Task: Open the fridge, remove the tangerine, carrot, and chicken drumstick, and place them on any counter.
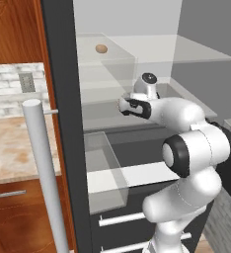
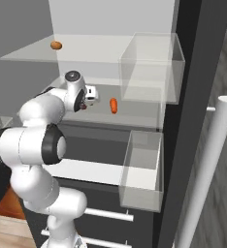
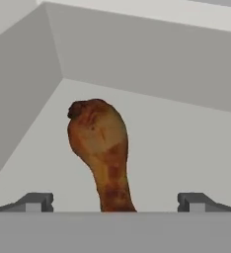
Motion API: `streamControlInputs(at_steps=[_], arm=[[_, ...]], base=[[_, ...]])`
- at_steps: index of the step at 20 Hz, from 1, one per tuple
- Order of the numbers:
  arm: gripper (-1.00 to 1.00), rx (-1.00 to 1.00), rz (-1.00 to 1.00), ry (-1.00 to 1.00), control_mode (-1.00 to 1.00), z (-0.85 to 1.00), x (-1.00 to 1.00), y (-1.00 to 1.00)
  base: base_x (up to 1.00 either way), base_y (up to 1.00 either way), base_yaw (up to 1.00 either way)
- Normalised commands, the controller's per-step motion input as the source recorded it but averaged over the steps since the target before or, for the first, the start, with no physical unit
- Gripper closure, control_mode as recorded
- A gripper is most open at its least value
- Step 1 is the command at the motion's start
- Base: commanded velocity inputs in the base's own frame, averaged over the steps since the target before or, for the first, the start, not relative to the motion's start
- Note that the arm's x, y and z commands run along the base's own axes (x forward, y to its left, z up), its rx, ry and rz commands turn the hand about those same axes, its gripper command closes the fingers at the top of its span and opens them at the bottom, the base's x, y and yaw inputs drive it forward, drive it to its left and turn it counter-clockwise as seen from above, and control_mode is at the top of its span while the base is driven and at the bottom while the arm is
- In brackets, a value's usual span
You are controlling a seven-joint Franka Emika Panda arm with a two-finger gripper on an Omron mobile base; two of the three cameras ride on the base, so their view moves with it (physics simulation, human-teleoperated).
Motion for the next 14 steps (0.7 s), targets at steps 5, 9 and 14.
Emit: streamControlInputs(at_steps=[5, 9, 14], arm=[[-1.00, 0.00, 0.00, 0.05, -1.00, -0.28, 0.64, 0.11], [-1.00, 0.00, 0.00, 0.00, -1.00, -0.28, 0.37, 0.17], [-1.00, 0.00, 0.00, 0.00, -1.00, -0.23, 0.01, 0.07]], base=[[0.00, 0.00, 0.00], [0.00, 0.00, 0.00], [0.00, 0.00, 0.00]])
